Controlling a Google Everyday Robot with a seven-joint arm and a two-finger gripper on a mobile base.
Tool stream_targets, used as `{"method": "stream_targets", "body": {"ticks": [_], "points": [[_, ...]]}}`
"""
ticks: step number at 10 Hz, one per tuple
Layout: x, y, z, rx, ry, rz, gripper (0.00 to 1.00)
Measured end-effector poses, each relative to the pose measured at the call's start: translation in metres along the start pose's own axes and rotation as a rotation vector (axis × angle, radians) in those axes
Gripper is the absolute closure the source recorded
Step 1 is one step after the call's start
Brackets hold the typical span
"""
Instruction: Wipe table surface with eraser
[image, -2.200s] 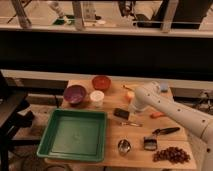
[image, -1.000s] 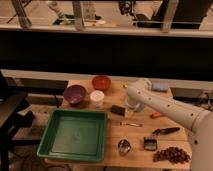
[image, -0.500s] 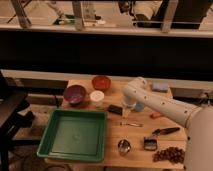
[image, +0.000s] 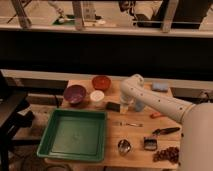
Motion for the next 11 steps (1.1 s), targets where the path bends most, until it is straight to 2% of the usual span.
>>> {"method": "stream_targets", "body": {"ticks": [2,4,7,11], "points": [[0.008,-0.006,-0.005,0.017,0.005,0.014,1.00],[0.028,-0.008,-0.011,0.033,0.015,0.037,1.00],[0.055,0.007,-0.008,0.023,0.023,0.069,1.00],[0.055,0.022,-0.005,0.004,0.002,0.069,1.00]]}}
